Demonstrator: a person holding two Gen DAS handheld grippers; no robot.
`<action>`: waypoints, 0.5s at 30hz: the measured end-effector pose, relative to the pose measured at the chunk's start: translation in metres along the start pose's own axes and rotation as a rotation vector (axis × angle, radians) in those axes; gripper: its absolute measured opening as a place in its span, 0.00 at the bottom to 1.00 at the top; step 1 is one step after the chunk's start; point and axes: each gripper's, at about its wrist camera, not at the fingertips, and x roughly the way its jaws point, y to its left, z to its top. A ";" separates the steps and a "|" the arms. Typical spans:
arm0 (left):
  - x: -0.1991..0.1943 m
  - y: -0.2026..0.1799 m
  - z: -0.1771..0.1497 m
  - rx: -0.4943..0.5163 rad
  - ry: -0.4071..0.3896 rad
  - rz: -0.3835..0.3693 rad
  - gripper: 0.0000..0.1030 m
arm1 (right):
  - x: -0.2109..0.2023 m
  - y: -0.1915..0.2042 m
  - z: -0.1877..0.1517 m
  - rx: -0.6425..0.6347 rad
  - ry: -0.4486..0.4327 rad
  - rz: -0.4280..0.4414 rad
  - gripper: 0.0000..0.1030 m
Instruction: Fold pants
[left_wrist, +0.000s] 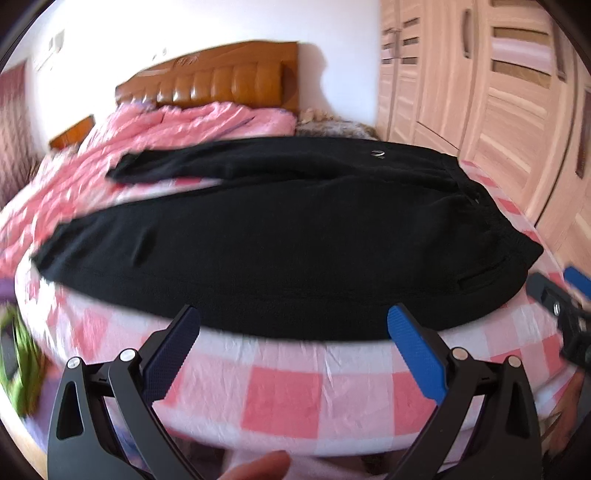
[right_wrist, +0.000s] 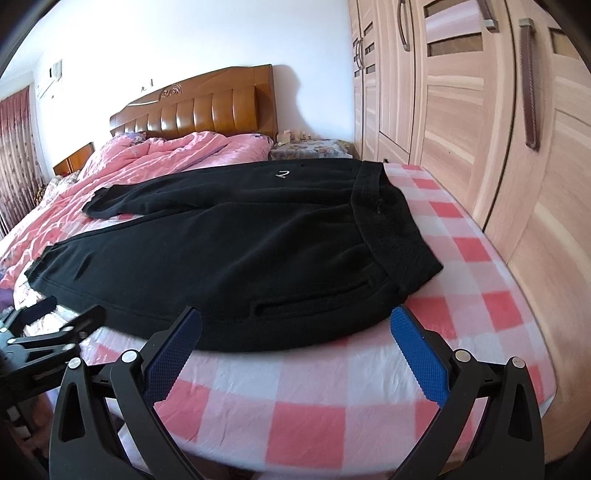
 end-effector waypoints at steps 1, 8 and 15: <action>0.003 -0.001 0.007 0.044 0.004 0.009 0.99 | 0.005 -0.003 0.008 -0.007 -0.001 -0.002 0.96; 0.042 0.018 0.084 0.136 0.004 0.128 0.99 | 0.070 -0.041 0.091 0.006 0.019 0.000 0.96; 0.130 0.043 0.174 0.050 0.132 0.004 0.99 | 0.197 -0.073 0.175 -0.015 0.195 0.118 0.96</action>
